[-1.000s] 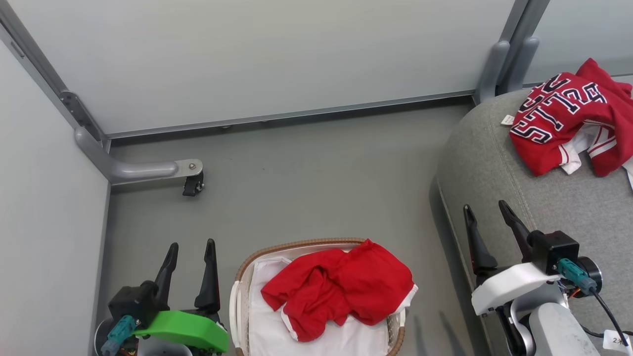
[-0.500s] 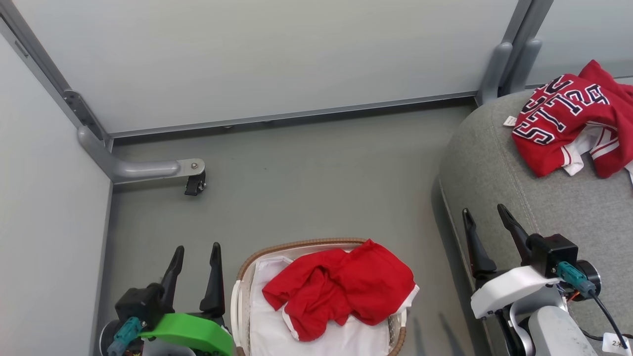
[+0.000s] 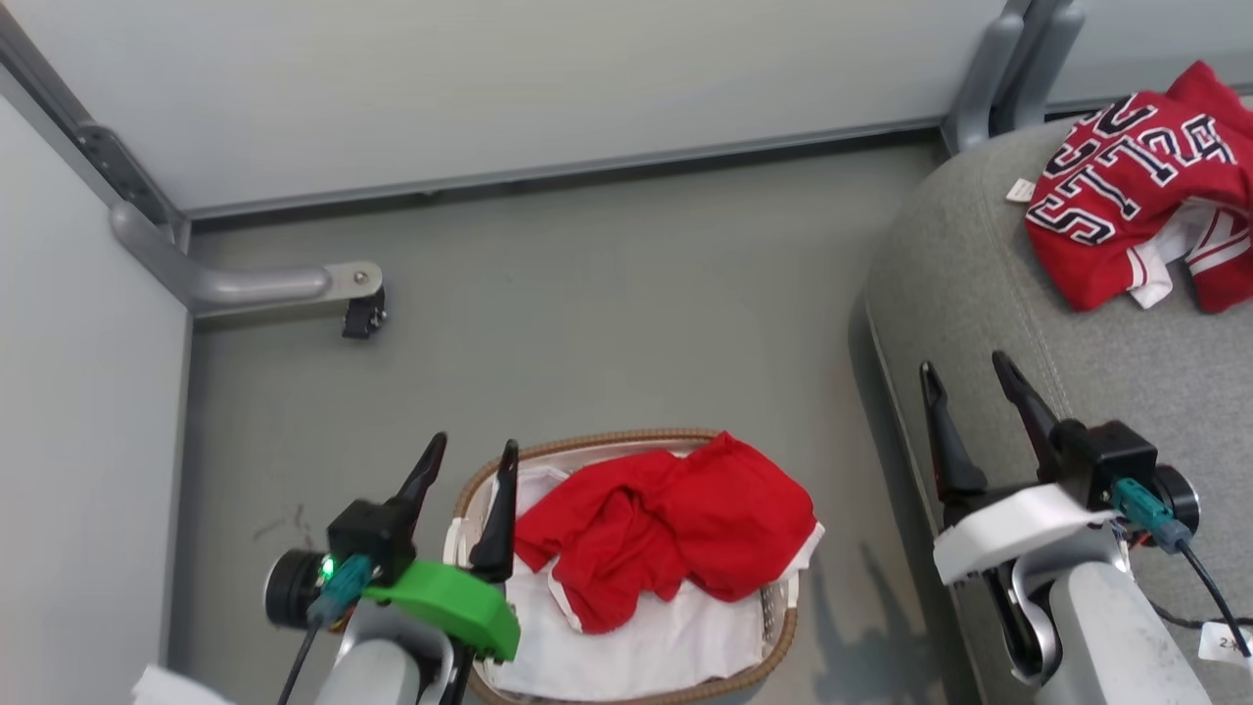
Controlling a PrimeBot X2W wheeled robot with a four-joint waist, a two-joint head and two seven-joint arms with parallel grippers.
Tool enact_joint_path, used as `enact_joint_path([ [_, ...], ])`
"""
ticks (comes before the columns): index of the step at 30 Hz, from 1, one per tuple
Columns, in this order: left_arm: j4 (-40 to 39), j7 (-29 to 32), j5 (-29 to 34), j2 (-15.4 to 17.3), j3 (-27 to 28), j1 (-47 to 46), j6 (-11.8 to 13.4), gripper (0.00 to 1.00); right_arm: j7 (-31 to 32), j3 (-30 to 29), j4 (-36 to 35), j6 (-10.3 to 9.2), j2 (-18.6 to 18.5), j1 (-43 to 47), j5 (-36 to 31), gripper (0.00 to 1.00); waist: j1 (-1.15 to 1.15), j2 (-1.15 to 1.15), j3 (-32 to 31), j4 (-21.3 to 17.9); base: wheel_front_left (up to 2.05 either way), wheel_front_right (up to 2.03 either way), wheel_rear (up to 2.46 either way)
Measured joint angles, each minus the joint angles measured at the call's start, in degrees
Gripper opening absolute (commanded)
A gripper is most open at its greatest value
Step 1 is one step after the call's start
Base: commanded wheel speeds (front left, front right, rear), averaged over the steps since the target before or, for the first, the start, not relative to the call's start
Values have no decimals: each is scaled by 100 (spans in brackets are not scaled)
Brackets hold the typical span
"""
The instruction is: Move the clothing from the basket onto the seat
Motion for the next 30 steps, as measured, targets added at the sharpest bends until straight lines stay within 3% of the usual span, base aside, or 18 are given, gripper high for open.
enact_joint_path([
  [17, 2998, 1, -10, 285, -1627, -2296, -8, 100, 0, 259, -558, 0, -4, -1031, 75, 100, 1, 0, 1788, -479, 0, 0, 0],
  [30, 4323, 154, 10, 354, -2269, -3290, -8, 100, 0, 549, -853, 0, -5, -1512, 471, 100, 1, 0, 3110, -1083, 0, 0, 0],
])
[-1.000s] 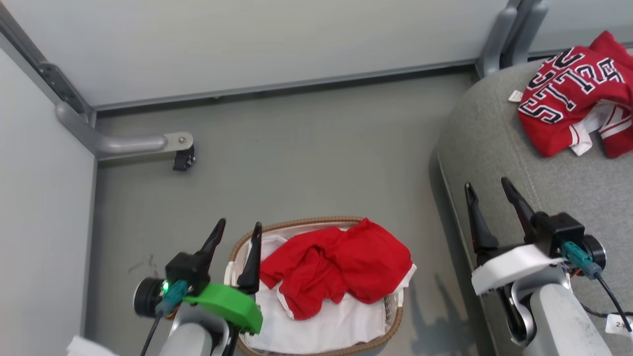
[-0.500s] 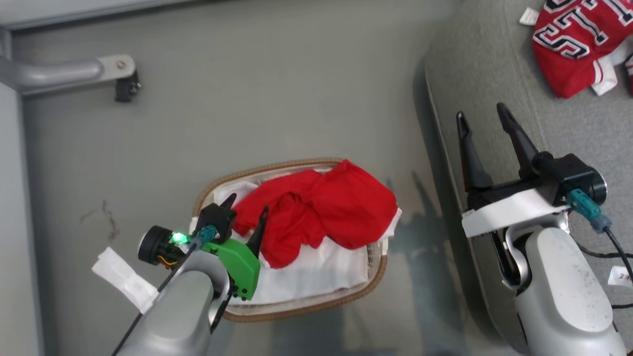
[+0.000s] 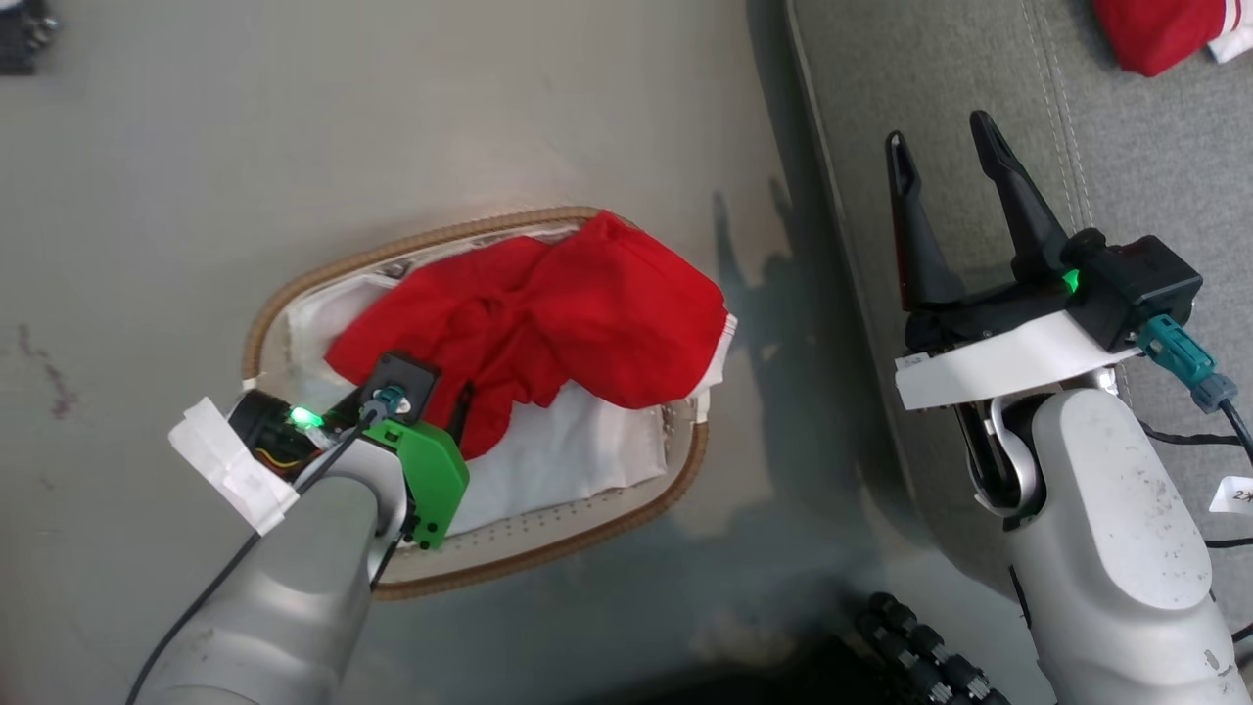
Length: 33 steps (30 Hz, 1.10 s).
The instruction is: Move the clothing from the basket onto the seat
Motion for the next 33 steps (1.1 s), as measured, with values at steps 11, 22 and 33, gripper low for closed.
enact_joint_path([
  [11, 457, 143, -29, 223, -15, -360, 70, 100, 0, 223, -202, 0, 0, -206, 238, 100, 0, 0, 671, -524, 0, 0, 0],
  [22, 560, 402, -144, 287, -19, -404, 127, 0, 0, 226, -172, 0, 1, -205, 333, 100, 0, 0, 971, -841, 0, 0, 0],
  [33, 544, 88, -392, -62, -19, -292, 87, 0, 0, 127, 43, 0, 4, -182, 227, 100, -1, 0, 658, -650, 0, 0, 0],
])
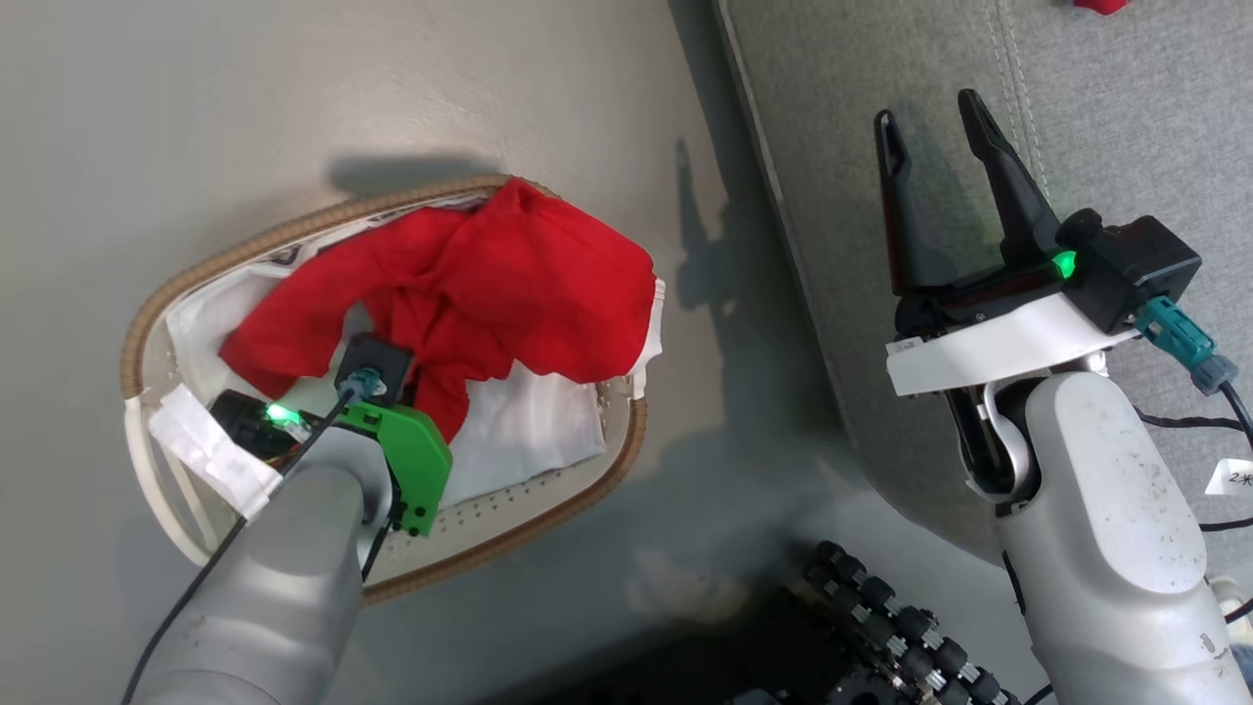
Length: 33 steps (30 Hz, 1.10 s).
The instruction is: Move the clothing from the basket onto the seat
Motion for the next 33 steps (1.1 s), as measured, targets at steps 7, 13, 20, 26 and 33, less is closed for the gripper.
enact_joint_path([
  [7, -314, -199, -137, -67, -93, 332, -69, 0, 0, -190, 214, 0, 2, 199, -258, 100, 0, 0, -481, 191, 0, 0, 0],
  [13, -1076, -227, -347, 91, -311, 739, -78, 0, 0, -363, 390, 0, 4, 485, -468, 100, -1, 0, -1039, 395, 0, 0, 0],
  [20, -2157, -232, -394, 548, -403, 990, -78, 0, 0, -498, 557, 0, 4, 872, -654, 100, -1, 0, -1806, 647, 0, 0, 0],
  [26, -2846, -233, -231, 824, -407, 1056, -78, 0, 0, -561, 672, 0, 4, 1220, -711, 100, -1, 0, -2500, 835, 0, 0, 0],
  [33, -3351, -232, -92, 1051, -567, 949, -79, 0, 0, -567, 775, 0, 4, 1574, -813, 100, -1, 0, -3309, 1015, 0, 0, 0],
])
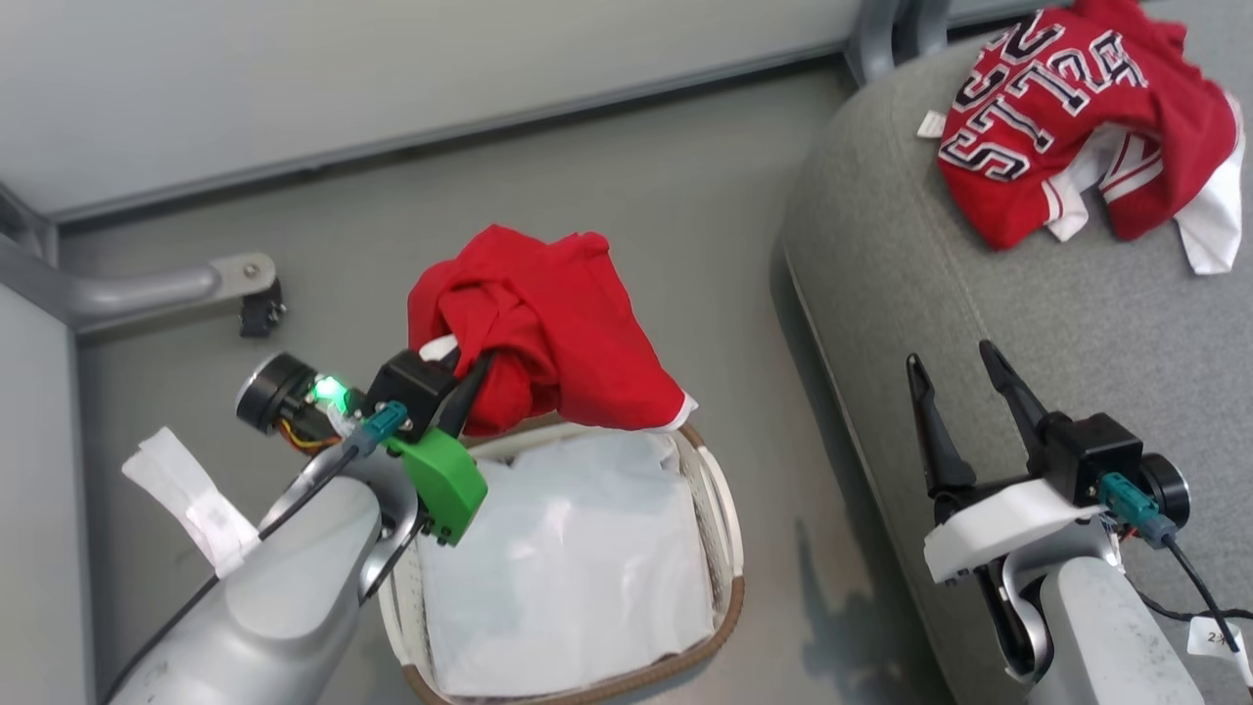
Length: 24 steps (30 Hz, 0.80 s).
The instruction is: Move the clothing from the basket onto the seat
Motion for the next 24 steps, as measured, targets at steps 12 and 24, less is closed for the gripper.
enact_joint_path([
  [12, -734, 328, -26, 311, -483, -912, -9, 0, 0, 412, 5, 0, -3, 204, -90, 100, 0, 0, -1082, 237, 0, 0, 0],
  [24, -1357, 758, -134, 390, -789, -1564, -9, 0, 0, 928, 175, 0, 0, 99, -232, 100, 0, 0, -1479, 490, 0, 0, 0],
])
